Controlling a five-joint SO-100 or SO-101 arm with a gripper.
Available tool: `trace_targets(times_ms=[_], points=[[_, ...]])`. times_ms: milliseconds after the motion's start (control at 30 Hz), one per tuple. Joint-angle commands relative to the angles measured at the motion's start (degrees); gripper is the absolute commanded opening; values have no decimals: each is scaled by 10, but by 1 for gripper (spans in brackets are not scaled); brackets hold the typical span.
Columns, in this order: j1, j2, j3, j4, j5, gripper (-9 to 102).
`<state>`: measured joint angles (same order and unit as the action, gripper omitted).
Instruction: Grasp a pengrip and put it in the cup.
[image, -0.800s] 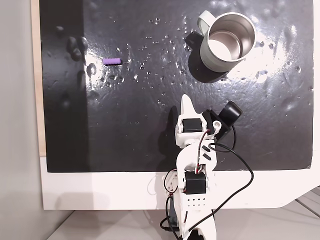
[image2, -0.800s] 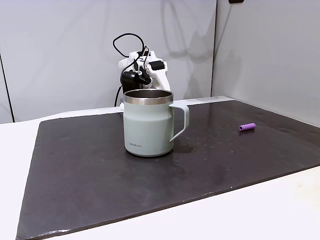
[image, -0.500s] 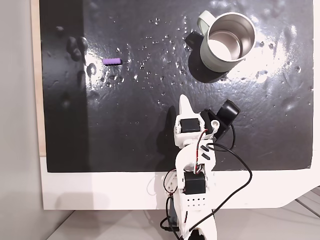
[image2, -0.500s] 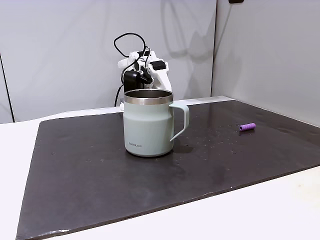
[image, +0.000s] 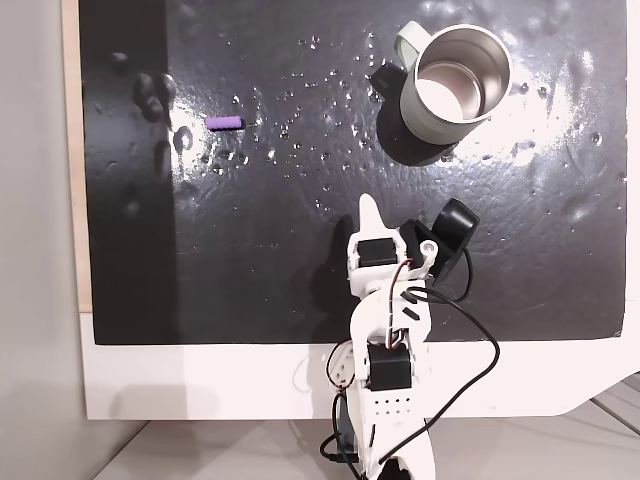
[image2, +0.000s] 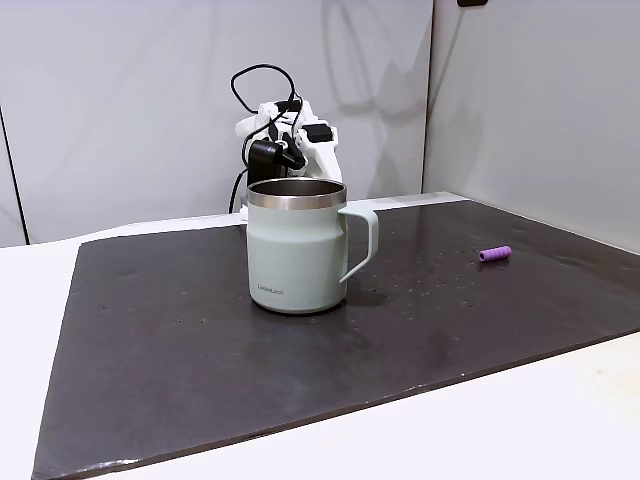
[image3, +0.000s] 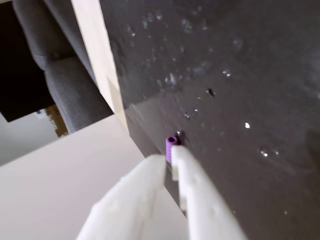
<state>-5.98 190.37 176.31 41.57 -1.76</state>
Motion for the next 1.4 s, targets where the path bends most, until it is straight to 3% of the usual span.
trace_targets(times_ms=[0, 433, 867, 1167, 1367], points=[[-23, -25, -105, 48, -19, 0], [-132, -434, -611, 242, 51, 0], [-170, -856, -1106, 480, 240, 0], [-198, -1018, -1192, 460, 274, 2], [-232, -1153, -1338, 488, 313, 20]])
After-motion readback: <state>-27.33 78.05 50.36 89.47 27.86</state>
